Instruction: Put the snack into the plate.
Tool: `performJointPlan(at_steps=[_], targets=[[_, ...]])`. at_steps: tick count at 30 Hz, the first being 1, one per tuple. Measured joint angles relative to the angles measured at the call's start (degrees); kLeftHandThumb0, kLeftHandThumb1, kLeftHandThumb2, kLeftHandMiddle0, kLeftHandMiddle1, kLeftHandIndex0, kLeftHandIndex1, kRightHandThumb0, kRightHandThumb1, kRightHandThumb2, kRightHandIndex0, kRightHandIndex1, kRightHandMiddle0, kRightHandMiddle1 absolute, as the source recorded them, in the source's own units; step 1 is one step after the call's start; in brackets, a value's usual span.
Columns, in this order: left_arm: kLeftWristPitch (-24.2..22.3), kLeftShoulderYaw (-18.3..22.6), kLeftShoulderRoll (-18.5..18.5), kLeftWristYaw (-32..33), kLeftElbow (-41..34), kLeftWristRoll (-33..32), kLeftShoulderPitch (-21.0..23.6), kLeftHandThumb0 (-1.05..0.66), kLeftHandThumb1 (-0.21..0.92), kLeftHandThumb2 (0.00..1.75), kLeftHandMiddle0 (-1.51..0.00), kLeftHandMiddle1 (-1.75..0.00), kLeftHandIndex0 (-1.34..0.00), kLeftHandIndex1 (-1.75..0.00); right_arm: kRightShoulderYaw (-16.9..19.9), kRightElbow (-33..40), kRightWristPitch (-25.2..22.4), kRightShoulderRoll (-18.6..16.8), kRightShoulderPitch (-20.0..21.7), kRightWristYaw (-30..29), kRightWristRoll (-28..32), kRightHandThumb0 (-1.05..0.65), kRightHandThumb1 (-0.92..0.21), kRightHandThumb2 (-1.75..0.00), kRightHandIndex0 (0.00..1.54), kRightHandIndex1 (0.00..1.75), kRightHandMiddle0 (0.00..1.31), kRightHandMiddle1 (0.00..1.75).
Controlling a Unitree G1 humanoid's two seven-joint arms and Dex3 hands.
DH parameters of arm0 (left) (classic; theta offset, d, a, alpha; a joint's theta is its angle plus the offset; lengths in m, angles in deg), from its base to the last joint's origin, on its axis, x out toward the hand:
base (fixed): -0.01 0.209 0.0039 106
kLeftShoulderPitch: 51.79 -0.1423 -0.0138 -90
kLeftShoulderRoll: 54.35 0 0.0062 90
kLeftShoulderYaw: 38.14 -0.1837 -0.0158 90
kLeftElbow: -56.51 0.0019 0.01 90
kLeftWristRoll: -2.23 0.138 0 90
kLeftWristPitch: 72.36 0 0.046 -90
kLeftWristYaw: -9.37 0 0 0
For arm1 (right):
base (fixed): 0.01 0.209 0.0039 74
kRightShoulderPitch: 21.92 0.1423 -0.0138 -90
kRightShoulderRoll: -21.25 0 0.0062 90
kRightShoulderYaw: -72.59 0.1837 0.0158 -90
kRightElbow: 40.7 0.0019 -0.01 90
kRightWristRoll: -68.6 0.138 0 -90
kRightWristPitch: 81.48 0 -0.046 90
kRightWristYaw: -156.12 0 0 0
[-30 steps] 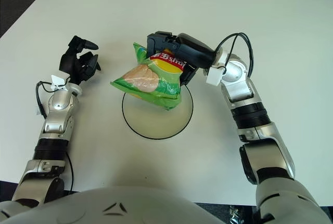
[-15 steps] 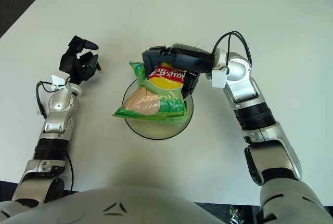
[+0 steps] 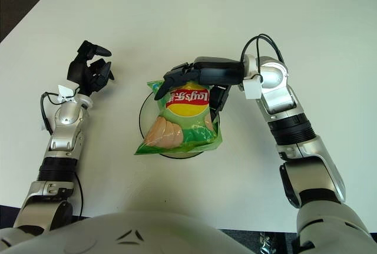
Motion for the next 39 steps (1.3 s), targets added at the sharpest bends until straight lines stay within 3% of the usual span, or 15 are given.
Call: performJointPlan(at_steps=[8,16,32,39], targets=[[-0.69,-0.05,0.04,0.01,-0.71,0.00,-0.28,-0.35,0.92,0.39,-0.88,-1.75,-0.34,-1.61,1.19,-0.48,-3.88,-0.33,2.46,4.26,4.08,-0.11,-0.92,-0.15,0.29,0.00,0.34,0.04],[-2.42,-0.08,0.27,0.10,-1.59,0.00,-0.51,-0.35,0.92,0.39,-0.88,-1.75,-0.34,-1.61,2.54,0.57,-8.86,0.71,3.09,6.46,4.14,-0.16,-0.92,-0.18,0.21,0.00,0.32,0.02],[-2.91,-0.08,0.43,0.40,-2.07,0.02,-0.74,-0.35,0.92,0.39,-0.88,-1.75,-0.34,-1.61,6.66,-1.04,-12.45,2.85,5.41,13.43,6.49,-0.19,-0.92,-0.24,0.09,0.00,0.20,0.00],[-2.77,-0.09,0.41,0.39,-1.77,0.02,-0.60,-0.35,0.92,0.39,-0.87,-1.75,-0.34,-1.61,6.79,-1.34,-12.69,2.86,6.72,15.17,5.88,-0.10,-0.69,-0.70,0.09,0.00,0.22,0.00]])
